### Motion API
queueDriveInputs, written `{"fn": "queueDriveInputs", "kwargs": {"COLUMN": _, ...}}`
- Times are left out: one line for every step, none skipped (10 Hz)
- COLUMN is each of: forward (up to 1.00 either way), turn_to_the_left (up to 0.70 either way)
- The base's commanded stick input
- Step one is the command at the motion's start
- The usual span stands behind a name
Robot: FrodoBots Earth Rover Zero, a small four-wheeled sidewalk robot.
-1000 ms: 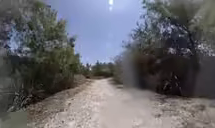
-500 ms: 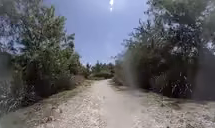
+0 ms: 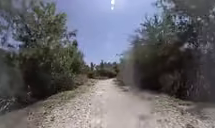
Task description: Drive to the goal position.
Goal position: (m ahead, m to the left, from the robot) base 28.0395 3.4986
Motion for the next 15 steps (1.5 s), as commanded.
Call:
{"fn": "queueDriveInputs", "kwargs": {"forward": 0.70, "turn_to_the_left": 0.00}}
{"fn": "queueDriveInputs", "kwargs": {"forward": 0.70, "turn_to_the_left": 0.00}}
{"fn": "queueDriveInputs", "kwargs": {"forward": 0.70, "turn_to_the_left": 0.00}}
{"fn": "queueDriveInputs", "kwargs": {"forward": 0.70, "turn_to_the_left": 0.00}}
{"fn": "queueDriveInputs", "kwargs": {"forward": 0.70, "turn_to_the_left": 0.00}}
{"fn": "queueDriveInputs", "kwargs": {"forward": 0.70, "turn_to_the_left": 0.00}}
{"fn": "queueDriveInputs", "kwargs": {"forward": 0.70, "turn_to_the_left": 0.00}}
{"fn": "queueDriveInputs", "kwargs": {"forward": 0.70, "turn_to_the_left": 0.00}}
{"fn": "queueDriveInputs", "kwargs": {"forward": 0.70, "turn_to_the_left": 0.00}}
{"fn": "queueDriveInputs", "kwargs": {"forward": 0.70, "turn_to_the_left": 0.00}}
{"fn": "queueDriveInputs", "kwargs": {"forward": 0.70, "turn_to_the_left": 0.00}}
{"fn": "queueDriveInputs", "kwargs": {"forward": 0.70, "turn_to_the_left": 0.00}}
{"fn": "queueDriveInputs", "kwargs": {"forward": 0.70, "turn_to_the_left": 0.00}}
{"fn": "queueDriveInputs", "kwargs": {"forward": 0.70, "turn_to_the_left": 0.00}}
{"fn": "queueDriveInputs", "kwargs": {"forward": 0.70, "turn_to_the_left": 0.00}}
